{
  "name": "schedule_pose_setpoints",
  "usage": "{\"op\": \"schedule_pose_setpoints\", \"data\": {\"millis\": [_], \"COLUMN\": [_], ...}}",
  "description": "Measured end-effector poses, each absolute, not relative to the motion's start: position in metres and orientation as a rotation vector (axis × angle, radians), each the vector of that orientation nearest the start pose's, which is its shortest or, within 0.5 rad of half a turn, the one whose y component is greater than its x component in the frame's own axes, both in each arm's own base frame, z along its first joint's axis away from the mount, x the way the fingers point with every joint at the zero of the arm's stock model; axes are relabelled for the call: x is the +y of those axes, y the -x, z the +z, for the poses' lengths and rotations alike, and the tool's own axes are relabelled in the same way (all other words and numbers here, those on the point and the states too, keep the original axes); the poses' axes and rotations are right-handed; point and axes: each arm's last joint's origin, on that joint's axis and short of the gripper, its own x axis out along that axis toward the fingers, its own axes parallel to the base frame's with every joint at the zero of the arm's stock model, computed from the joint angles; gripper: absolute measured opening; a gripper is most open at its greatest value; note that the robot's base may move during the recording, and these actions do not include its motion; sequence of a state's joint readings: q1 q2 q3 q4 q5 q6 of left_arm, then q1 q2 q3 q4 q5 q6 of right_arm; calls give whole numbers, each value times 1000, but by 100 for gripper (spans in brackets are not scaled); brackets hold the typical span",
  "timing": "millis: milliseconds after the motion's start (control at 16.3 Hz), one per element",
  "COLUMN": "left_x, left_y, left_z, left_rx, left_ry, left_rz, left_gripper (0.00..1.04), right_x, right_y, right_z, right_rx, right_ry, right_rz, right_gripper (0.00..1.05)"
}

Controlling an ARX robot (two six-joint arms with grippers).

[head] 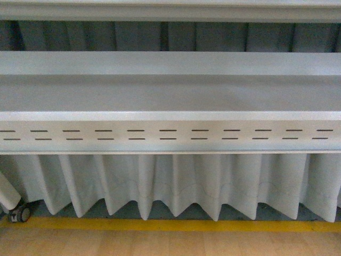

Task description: Wind up and store yellow beetle toy

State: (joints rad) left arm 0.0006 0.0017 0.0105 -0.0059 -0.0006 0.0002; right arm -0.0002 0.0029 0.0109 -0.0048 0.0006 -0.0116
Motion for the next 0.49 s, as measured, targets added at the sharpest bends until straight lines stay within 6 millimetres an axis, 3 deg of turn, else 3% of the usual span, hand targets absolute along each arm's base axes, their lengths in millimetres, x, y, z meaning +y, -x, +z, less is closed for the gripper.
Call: {"op": "schedule_pose_setpoints", "data": {"millis": [490], "left_x": [0], "left_y": [-97], "left_z": [166], "left_rx": [-2], "left_ry": [0], "left_rz": [1], "left_gripper": [98], "right_x": [0], "right_y": [-97], "right_z": [167], "right_rx": [-4], "right_ry": [12], "right_rz": [-1], "right_gripper": [98]}}
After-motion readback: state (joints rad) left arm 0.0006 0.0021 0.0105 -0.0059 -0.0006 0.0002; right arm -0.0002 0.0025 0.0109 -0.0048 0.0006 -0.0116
